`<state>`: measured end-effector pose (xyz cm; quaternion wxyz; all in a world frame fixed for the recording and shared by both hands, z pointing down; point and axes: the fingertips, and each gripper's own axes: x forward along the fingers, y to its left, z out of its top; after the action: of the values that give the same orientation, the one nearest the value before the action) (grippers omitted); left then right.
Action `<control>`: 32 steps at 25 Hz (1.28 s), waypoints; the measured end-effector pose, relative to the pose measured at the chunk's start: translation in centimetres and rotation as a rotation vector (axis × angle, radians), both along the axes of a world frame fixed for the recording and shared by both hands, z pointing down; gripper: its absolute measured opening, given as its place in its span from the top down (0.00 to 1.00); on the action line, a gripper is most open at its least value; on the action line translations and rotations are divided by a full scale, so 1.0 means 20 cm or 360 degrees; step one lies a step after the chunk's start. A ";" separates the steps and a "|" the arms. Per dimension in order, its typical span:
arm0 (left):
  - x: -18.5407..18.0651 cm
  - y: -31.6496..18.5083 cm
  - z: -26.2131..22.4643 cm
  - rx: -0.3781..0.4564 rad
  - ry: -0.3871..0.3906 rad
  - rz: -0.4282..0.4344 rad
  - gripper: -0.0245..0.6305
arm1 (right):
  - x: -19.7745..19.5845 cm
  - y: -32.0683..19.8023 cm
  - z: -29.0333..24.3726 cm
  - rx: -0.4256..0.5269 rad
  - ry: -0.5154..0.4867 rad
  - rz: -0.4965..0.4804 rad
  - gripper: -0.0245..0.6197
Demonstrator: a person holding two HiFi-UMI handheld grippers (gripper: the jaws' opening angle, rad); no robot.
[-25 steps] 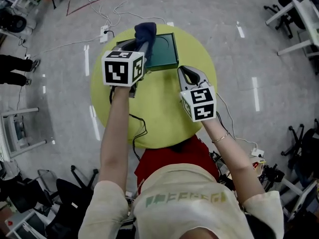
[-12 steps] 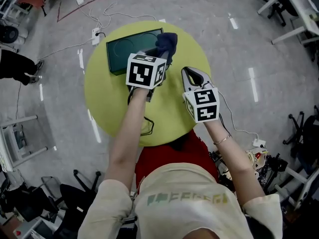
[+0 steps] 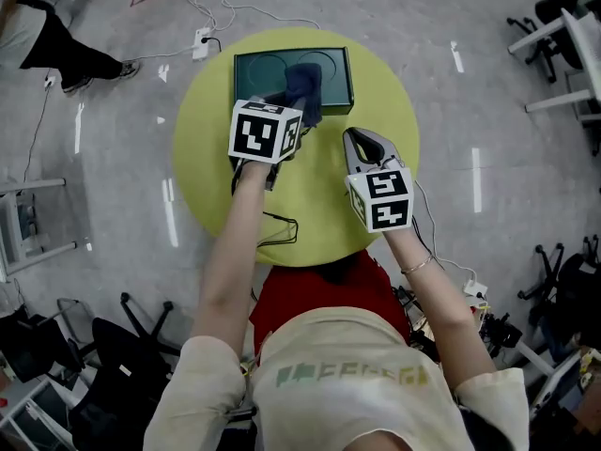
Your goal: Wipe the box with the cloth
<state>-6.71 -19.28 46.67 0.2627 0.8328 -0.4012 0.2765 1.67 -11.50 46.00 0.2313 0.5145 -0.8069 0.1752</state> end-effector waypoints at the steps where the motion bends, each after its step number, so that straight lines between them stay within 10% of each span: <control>1: -0.04 0.00 0.00 0.0002 -0.0009 -0.0018 0.82 | -0.03 0.00 0.00 -0.0003 0.0001 -0.0018 0.90; 21: -0.73 0.14 -0.04 0.0113 -0.0236 -0.0344 0.82 | -0.31 0.08 0.04 -0.0021 0.0022 -0.0149 0.90; 32: -0.23 0.29 -0.21 0.0215 -0.0053 -0.0129 0.82 | -0.03 0.15 -0.01 0.0009 0.0039 -0.0031 0.90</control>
<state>-11.29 -13.46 42.47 0.2103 0.8270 -0.4566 0.2517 1.10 -8.54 45.70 0.2414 0.5094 -0.8095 0.1642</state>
